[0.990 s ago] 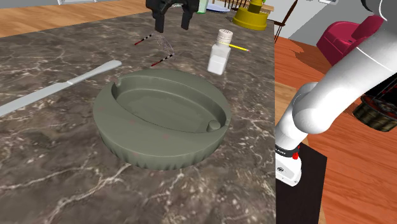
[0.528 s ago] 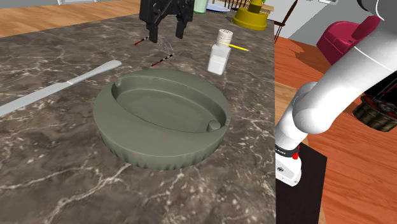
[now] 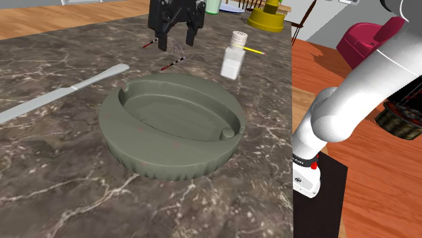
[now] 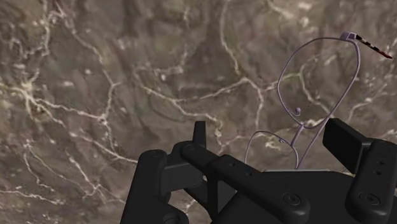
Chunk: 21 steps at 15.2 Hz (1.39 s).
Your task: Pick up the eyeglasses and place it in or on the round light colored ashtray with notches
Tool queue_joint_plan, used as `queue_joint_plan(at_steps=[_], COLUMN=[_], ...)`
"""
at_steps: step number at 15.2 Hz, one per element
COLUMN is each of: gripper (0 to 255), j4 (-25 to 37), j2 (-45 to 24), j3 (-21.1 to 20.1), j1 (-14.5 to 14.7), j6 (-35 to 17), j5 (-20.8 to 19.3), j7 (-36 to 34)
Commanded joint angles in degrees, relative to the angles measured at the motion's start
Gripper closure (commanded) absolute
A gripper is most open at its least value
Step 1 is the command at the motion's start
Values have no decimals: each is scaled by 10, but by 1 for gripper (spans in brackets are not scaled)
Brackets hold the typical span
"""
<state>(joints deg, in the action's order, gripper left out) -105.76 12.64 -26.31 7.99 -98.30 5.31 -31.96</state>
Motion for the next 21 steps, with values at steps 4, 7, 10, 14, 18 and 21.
queue_joint_plan(at_steps=[4, 7, 10, 14, 18, 21], gripper=[255, 255, 255, 255, 255, 255], j4=[0, 0, 0, 28, 67, 99], j2=[0, 0, 0, -5, -13, -21], j3=[0, 0, 0, 0, 0, -1], j1=[0, 0, 0, -1, -2, -2], j6=[0, 0, 0, 23, 55, 79], j5=[0, 0, 0, -2, -6, -10], j7=[0, 0, 0, -2, -5, -8])
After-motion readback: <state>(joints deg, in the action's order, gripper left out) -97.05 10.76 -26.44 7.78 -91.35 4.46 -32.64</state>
